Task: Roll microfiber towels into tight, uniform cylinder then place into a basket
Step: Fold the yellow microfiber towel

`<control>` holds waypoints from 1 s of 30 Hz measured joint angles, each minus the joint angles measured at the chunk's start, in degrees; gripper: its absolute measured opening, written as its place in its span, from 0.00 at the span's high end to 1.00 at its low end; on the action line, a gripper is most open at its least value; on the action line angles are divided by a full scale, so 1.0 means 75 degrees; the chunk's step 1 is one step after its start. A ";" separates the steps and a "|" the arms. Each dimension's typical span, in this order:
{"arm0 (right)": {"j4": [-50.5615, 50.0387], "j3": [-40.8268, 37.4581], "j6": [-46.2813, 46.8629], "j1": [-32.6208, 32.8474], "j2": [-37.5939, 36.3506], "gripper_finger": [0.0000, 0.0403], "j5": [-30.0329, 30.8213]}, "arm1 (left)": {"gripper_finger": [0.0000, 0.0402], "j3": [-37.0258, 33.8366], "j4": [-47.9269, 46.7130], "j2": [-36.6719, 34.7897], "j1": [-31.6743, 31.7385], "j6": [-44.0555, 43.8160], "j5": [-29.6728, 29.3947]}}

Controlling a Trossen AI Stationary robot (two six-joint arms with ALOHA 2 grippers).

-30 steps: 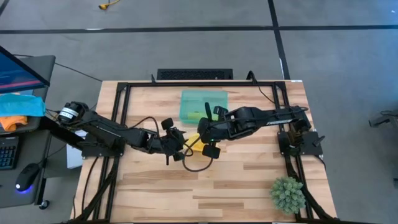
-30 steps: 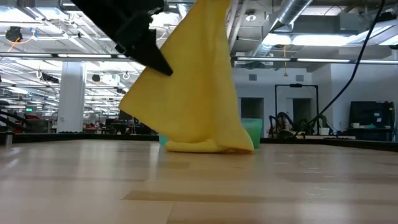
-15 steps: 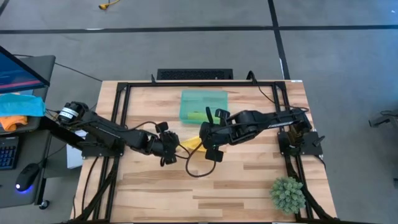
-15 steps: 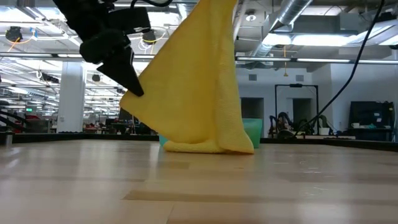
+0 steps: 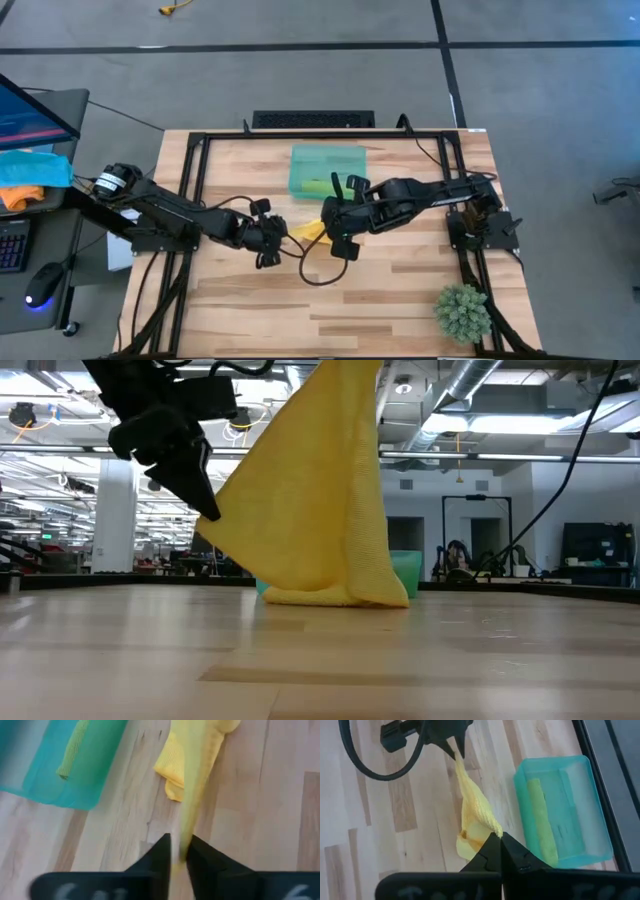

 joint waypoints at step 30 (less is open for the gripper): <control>-0.1012 -0.0020 0.0557 0.2834 0.0000 0.98 0.1412 | 1.00 0.4823 -0.5582 -0.0381 -0.2842 -0.0575 -0.4796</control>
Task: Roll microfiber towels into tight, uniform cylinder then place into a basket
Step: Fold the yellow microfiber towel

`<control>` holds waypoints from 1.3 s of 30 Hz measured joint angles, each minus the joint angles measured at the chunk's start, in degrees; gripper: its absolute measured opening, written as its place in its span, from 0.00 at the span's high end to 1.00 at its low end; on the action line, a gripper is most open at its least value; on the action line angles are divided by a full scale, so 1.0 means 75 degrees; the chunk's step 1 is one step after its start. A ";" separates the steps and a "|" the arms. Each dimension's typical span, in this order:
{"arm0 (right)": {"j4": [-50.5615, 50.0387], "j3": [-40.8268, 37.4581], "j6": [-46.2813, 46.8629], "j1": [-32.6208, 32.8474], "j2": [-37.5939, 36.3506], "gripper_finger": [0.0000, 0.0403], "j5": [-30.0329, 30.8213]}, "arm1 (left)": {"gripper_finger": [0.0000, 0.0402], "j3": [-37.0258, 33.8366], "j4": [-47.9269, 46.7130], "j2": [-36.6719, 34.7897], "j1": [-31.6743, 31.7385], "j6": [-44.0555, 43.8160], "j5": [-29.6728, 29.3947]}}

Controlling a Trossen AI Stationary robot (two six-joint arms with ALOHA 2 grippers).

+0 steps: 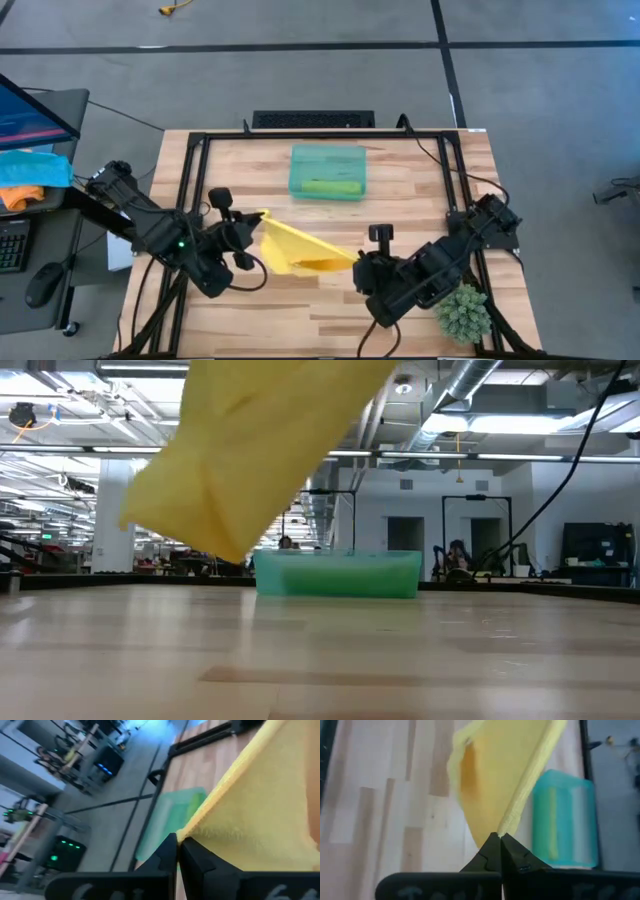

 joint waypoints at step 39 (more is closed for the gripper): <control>-0.0028 -0.0035 0.0238 0.0361 0.0073 0.98 0.0341 | 1.00 0.1924 -0.2402 0.1825 -0.0413 -0.1220 0.4804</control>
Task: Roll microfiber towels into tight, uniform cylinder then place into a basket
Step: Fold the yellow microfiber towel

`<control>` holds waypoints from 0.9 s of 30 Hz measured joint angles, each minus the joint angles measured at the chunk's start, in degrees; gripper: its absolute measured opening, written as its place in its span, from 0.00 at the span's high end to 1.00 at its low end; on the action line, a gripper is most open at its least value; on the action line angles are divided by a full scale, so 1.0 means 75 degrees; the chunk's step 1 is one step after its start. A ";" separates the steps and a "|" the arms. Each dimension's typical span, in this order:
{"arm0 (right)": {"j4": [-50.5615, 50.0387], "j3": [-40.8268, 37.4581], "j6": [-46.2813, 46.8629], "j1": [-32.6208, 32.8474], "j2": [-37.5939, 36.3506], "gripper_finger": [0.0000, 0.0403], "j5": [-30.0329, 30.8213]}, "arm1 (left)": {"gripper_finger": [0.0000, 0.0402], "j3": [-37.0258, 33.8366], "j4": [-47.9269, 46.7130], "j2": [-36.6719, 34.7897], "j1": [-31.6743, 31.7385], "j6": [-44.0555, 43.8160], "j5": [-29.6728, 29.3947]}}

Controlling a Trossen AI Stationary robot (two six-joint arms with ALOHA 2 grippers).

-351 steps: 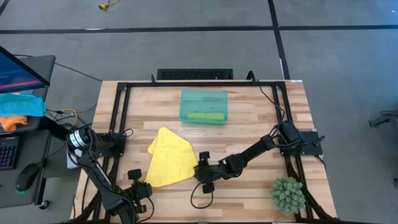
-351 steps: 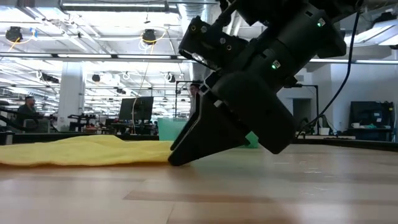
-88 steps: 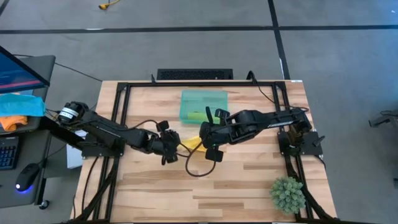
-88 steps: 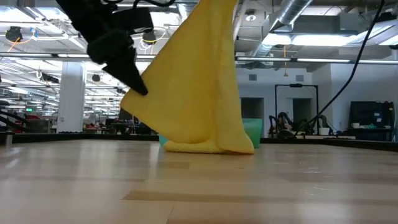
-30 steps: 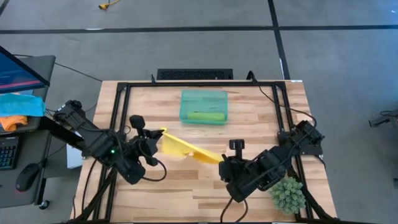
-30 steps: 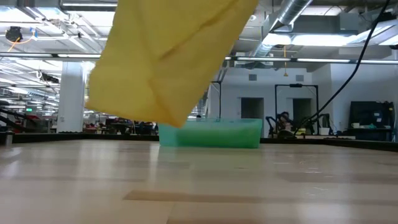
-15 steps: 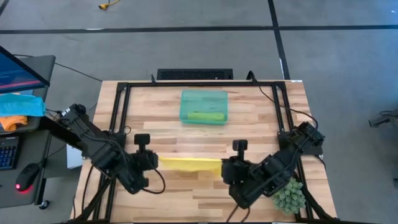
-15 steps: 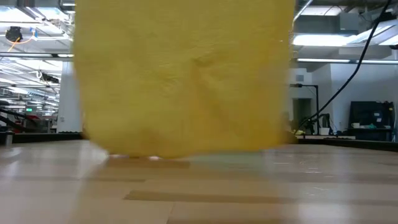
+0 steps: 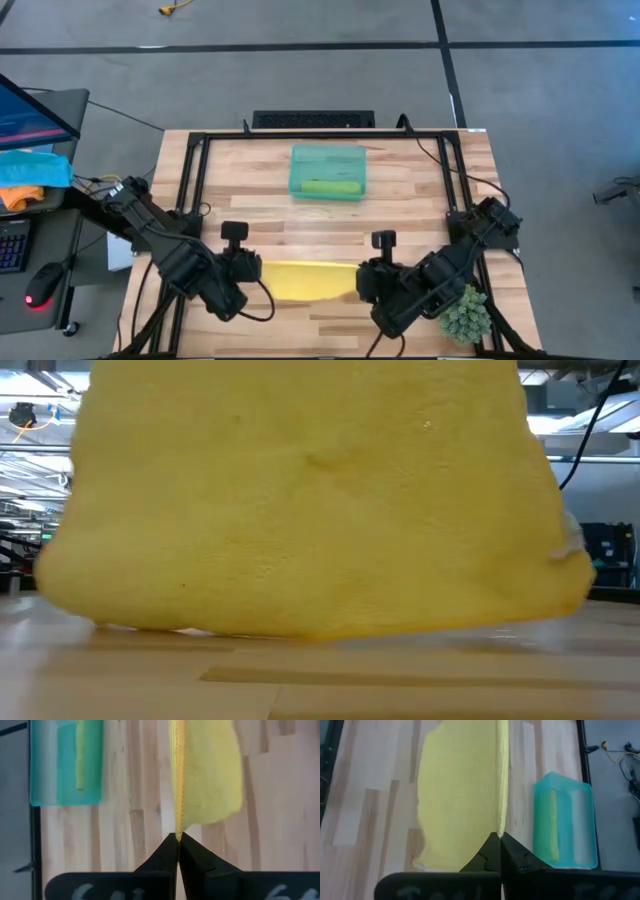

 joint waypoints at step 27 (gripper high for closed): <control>-0.0008 -0.0492 0.0145 0.0305 -0.0015 0.99 0.1705 | 1.00 0.0952 -0.0006 0.0007 0.0494 0.0946 -0.0672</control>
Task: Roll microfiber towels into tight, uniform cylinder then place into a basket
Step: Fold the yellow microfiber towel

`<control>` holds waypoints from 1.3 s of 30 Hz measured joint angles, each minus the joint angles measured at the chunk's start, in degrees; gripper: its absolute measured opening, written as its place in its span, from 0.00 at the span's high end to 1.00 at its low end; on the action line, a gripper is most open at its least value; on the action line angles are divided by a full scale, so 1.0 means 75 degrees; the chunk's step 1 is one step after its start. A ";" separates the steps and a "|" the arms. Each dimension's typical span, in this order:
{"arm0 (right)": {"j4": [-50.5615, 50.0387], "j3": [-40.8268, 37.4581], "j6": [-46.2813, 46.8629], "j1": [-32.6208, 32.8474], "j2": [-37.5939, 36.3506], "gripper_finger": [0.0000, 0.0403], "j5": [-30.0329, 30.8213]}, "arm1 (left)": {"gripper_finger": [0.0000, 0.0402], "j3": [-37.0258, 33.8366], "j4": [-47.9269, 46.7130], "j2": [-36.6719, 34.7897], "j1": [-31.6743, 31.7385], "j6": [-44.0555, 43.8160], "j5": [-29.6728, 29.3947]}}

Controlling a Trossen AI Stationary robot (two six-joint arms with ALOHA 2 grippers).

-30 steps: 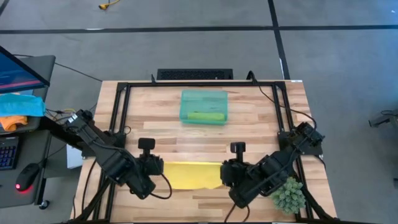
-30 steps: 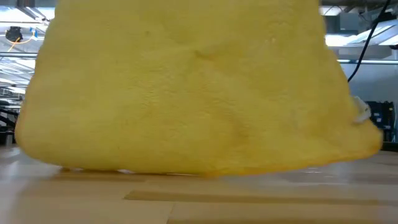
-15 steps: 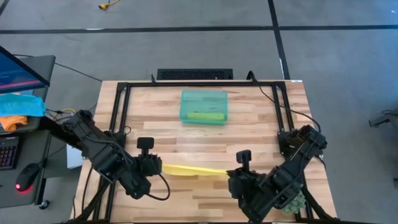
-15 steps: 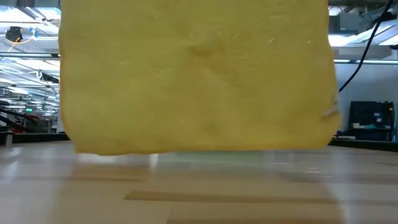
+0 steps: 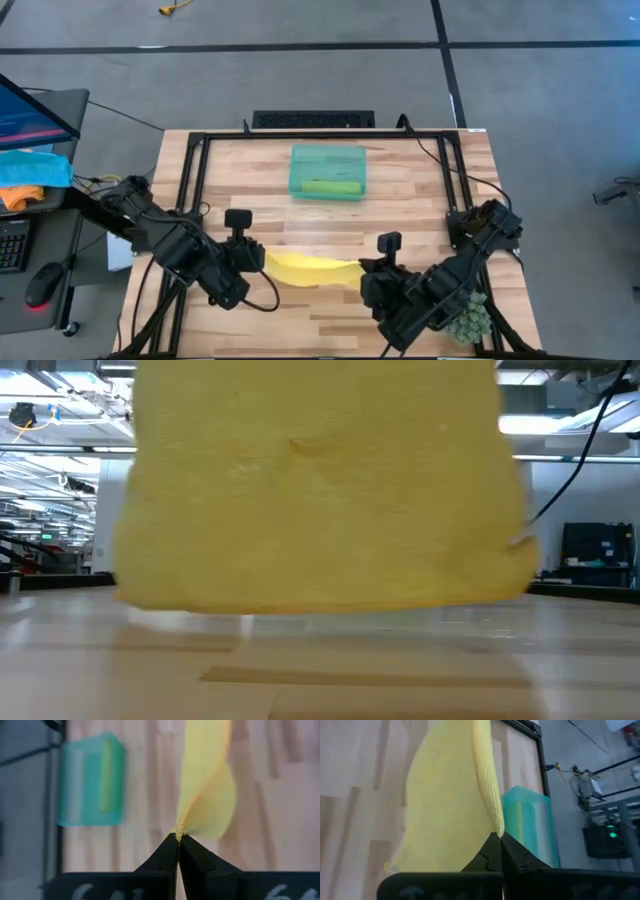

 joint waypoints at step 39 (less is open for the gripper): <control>0.0891 0.0227 0.2272 0.0875 -0.0058 0.99 -0.0094 | 1.00 0.0585 0.0120 -0.0020 0.0467 -0.4266 0.4616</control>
